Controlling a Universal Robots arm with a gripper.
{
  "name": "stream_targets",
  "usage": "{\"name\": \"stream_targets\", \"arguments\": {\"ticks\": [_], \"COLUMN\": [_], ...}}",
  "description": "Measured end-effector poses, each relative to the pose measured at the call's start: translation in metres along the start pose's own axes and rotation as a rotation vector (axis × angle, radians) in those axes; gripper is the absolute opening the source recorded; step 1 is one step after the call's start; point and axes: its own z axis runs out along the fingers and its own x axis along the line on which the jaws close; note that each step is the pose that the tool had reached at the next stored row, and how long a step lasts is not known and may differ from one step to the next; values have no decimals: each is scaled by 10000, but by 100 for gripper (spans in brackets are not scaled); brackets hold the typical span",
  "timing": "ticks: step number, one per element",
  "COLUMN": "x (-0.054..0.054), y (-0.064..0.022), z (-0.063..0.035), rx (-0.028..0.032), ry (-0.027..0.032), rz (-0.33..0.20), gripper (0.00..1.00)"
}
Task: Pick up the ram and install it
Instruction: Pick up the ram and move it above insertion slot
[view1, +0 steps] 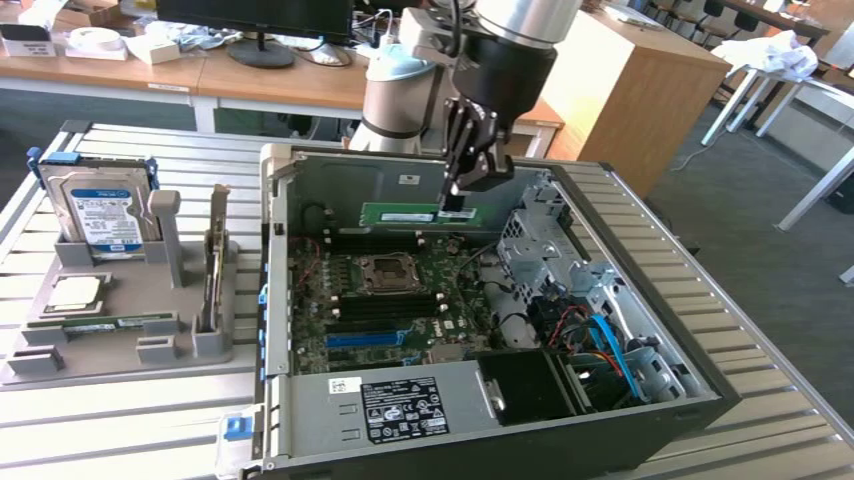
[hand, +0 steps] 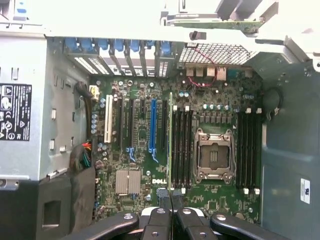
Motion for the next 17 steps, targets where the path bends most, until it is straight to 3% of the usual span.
{"name": "stream_targets", "arguments": {"ticks": [17], "x": [-1], "y": [38], "z": [3], "rx": [0], "ry": [0], "rz": [1], "gripper": [11]}}
